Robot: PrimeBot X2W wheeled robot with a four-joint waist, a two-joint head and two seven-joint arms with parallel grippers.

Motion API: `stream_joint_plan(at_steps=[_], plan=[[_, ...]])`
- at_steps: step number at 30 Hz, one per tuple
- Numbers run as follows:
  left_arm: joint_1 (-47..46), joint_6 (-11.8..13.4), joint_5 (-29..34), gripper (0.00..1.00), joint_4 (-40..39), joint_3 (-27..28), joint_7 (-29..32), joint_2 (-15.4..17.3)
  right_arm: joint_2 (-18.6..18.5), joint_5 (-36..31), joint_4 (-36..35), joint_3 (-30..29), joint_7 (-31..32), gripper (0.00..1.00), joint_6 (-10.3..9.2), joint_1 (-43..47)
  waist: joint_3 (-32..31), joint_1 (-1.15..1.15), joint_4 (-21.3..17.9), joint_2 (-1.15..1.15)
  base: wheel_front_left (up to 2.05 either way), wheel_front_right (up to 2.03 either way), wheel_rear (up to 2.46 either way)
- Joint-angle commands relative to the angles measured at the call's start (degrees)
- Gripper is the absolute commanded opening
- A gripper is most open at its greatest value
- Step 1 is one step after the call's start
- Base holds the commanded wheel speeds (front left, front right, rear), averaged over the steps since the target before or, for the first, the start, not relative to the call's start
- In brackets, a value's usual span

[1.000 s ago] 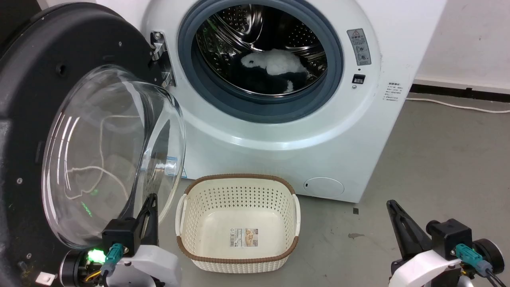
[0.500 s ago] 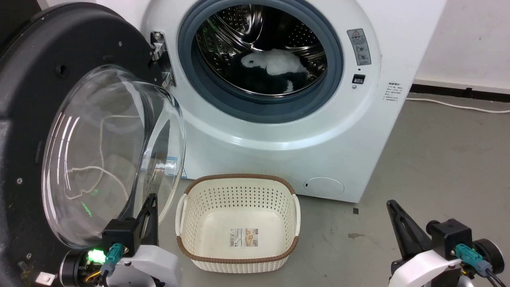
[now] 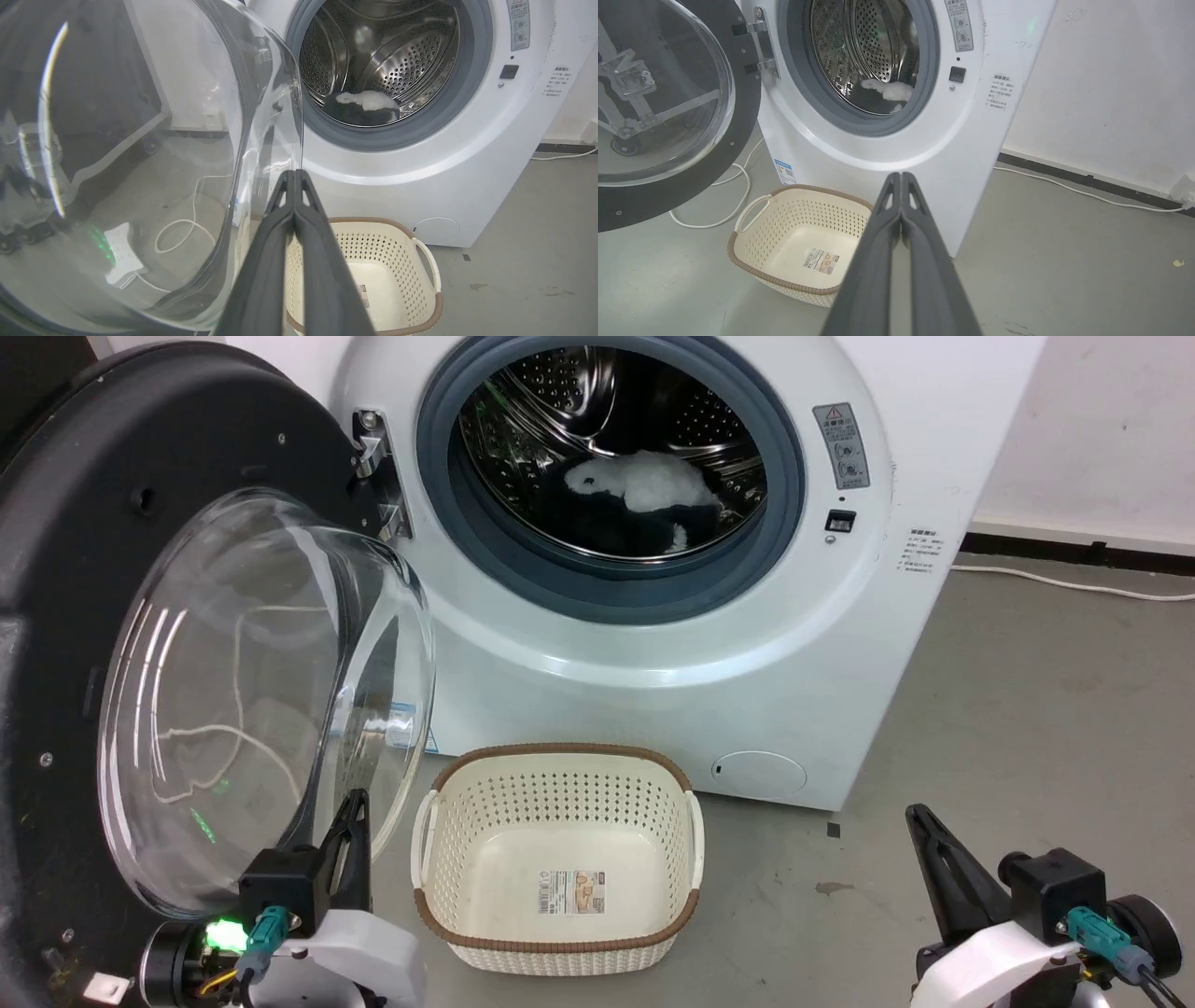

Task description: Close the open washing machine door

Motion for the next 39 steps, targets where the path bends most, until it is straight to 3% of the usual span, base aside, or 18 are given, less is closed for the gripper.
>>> stream_joint_plan(at_steps=[1, 4, 5, 24, 25, 26, 27, 39], plan=[[0.8, -0.2, 0.1, 0.00, -0.2, 0.1, 0.0, 0.0, 0.0, -0.3, -0.2, 0.0, 0.0, 0.00, 0.05, -0.8, 0.0, 0.00, 0.0, 0.00, 0.00, 0.00, 0.00], [0.8, -0.2, 0.1, 0.00, -0.2, 0.1, 0.0, 0.0, 0.0, -0.3, -0.2, 0.0, 0.0, 0.00, 0.05, -0.8, 0.0, 0.00, 0.0, 0.00, 0.00, 0.00, 0.00], [0.0, 0.0, 0.0, 1.00, 0.0, 0.0, 0.0, 0.0, 0.0, 0.0, 0.0, 0.0, 0.0, 1.00, 0.00, 0.0, 0.0, 0.00, 0.0, 0.00, 0.00, 0.00, 0.00], [0.7, 0.4, -2.8, 1.00, 0.4, -1.5, -1.9, 0.0, 0.0, 2.6, 0.6, 0.7, -2.0, 1.00, 0.00, 1.2, 0.0, 0.00, 0.1, 0.00, 0.00, 0.00, 0.00], [0.7, 0.4, -2.9, 0.78, 0.4, -1.6, -2.0, 0.0, 0.0, 2.7, 0.6, 0.7, -2.1, 1.00, 0.00, 1.2, 0.0, 0.00, 0.1, 0.00, 0.00, 0.00, 0.00], [0.7, 0.4, -3.1, 0.05, 0.5, -1.7, -2.2, 0.0, 0.0, 2.9, 0.6, 0.7, -2.2, 1.00, 0.00, 1.3, 0.0, 0.00, 0.1, 0.00, 0.00, 0.00, 0.00], [0.8, 0.4, -3.3, 0.00, 0.5, -1.8, -2.3, 0.0, 0.0, 3.1, 0.7, 0.8, -2.3, 1.00, 0.00, 1.4, 0.0, 0.00, 0.1, 0.00, 0.00, 0.00, 0.00], [1.0, 0.2, -5.8, 0.00, -1.0, -2.8, -3.7, 0.0, 0.0, 4.9, 1.1, 1.2, -3.7, 1.00, 0.00, 2.1, 0.0, 0.00, 0.6, 0.00, 0.00, 0.00, 0.00]])
